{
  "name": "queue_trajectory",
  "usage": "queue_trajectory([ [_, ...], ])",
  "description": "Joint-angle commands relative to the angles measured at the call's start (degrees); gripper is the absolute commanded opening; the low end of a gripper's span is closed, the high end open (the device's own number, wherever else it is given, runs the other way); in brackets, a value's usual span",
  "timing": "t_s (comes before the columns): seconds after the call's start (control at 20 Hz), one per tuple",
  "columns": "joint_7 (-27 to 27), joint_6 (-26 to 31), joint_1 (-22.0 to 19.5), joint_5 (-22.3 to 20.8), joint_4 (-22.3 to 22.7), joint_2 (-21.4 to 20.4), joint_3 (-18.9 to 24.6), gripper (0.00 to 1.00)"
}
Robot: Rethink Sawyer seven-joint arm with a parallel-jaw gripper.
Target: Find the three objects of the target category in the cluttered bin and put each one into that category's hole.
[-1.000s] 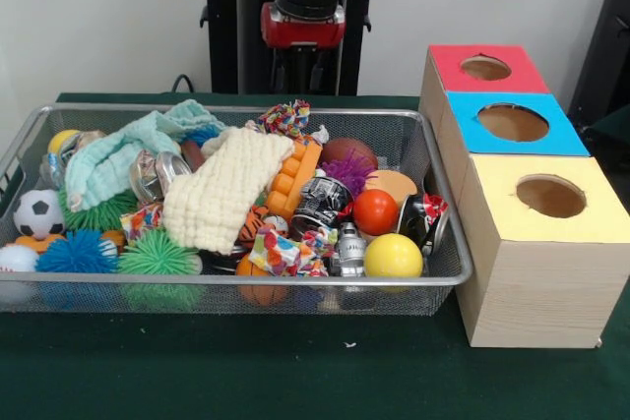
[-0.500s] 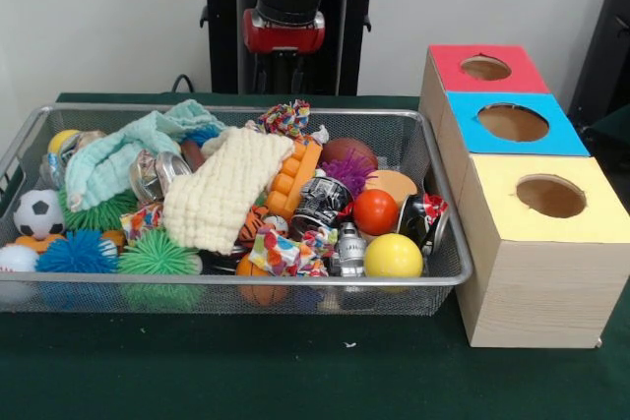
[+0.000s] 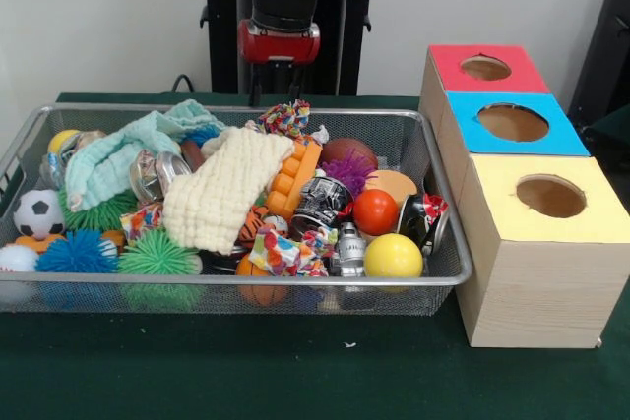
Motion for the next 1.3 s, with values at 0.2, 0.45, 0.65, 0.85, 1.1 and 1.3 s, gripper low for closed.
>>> queue_trajectory([
  [0.2,8.15,-7.78,-0.98,-0.74,-5.92,2.69,1.46,1.0],
  [0.45,8.34,-8.56,-1.44,-0.58,-6.06,4.39,1.73,1.0],
  [0.65,8.73,-10.82,-1.09,-0.24,-6.5,5.71,1.21,1.0],
  [0.85,9.0,-10.17,-1.23,0.44,-5.53,3.88,1.79,1.0],
  [1.1,8.37,-4.55,-1.55,1.19,-3.49,-1.11,3.13,1.0],
  [1.3,7.23,0.19,-1.87,1.47,-2.13,-5.13,4.13,1.0],
])
